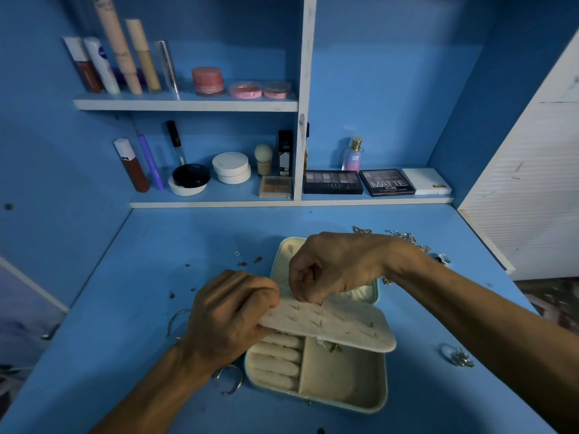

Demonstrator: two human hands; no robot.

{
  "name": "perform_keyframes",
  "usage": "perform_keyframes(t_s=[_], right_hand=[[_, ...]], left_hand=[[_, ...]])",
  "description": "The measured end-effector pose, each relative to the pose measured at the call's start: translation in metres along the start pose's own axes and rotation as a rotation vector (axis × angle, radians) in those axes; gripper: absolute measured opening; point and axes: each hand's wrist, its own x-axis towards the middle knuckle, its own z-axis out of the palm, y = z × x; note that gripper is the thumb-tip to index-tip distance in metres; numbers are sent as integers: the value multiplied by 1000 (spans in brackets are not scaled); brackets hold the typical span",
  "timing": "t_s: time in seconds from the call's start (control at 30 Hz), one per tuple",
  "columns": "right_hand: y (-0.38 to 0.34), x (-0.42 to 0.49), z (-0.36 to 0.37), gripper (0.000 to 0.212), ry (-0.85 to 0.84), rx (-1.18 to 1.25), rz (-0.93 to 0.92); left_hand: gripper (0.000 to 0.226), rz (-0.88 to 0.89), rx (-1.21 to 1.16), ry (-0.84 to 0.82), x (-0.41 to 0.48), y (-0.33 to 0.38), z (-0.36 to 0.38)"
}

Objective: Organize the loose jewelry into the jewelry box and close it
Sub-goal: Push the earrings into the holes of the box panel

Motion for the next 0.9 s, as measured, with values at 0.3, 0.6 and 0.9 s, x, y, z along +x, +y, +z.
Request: perform_keyframes(t_s=[0.3, 0.6, 0.9], right_hand=[[25, -1, 0, 14, 31, 186, -102], [70, -27, -22, 20, 334, 642, -80], [94, -51, -21, 31, 516, 635, -14]], left_hand=[[36, -75, -72, 31, 5, -2, 1], [54, -509, -175, -96, 30, -3, 1], [78, -782, -368, -354, 49, -16, 21]])
